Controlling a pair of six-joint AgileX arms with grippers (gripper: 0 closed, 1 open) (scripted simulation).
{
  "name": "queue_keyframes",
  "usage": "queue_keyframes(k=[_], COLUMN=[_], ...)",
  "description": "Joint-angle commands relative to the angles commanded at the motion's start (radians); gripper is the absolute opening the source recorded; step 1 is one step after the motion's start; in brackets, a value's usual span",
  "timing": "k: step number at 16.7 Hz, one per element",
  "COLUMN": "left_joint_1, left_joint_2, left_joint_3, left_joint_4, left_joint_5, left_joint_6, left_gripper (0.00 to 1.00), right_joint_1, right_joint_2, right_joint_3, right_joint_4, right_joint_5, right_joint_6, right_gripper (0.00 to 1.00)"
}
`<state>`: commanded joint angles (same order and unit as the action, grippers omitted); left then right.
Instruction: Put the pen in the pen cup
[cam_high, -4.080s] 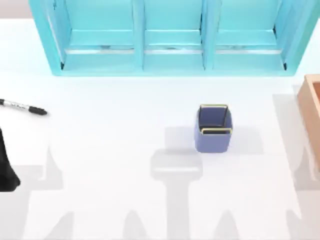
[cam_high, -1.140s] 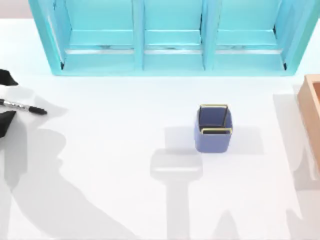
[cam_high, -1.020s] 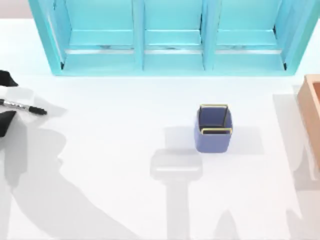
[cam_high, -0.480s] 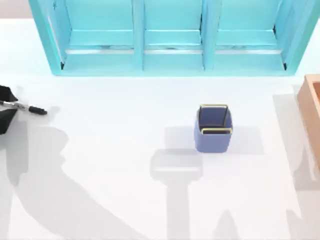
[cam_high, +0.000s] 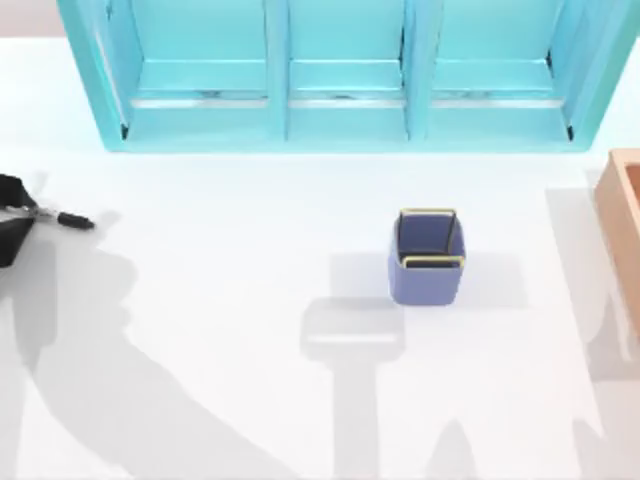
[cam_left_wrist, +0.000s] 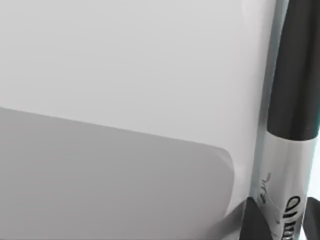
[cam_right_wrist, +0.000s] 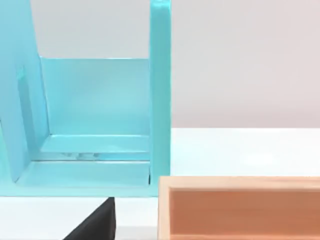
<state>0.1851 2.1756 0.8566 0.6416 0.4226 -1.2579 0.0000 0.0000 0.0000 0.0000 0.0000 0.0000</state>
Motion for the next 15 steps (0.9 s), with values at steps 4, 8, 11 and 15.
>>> queue_keyframes(k=[4, 8, 11, 15], left_joint_1=[0.037, 0.071, 0.102, 0.142], left_joint_2=[-0.172, -0.276, -0.425, -0.728], left_joint_3=[0.029, -0.017, -0.043, -0.050], left_joint_4=[-0.378, -0.487, -0.645, -0.824], left_joint_5=[-0.050, -0.029, -0.011, 0.013], left_joint_6=[0.083, 0.100, 0.129, 0.170], left_gripper=[0.00, 0.00, 0.00, 0.00], right_joint_1=[0.000, 0.000, 0.000, 0.000], right_joint_2=[0.000, 0.000, 0.000, 0.000], right_joint_3=[0.000, 0.000, 0.000, 0.000], right_joint_4=[0.000, 0.000, 0.000, 0.000], right_joint_5=[0.000, 0.000, 0.000, 0.000], right_joint_6=[0.000, 0.000, 0.000, 0.000], right_gripper=[1.00, 1.00, 1.00, 1.00])
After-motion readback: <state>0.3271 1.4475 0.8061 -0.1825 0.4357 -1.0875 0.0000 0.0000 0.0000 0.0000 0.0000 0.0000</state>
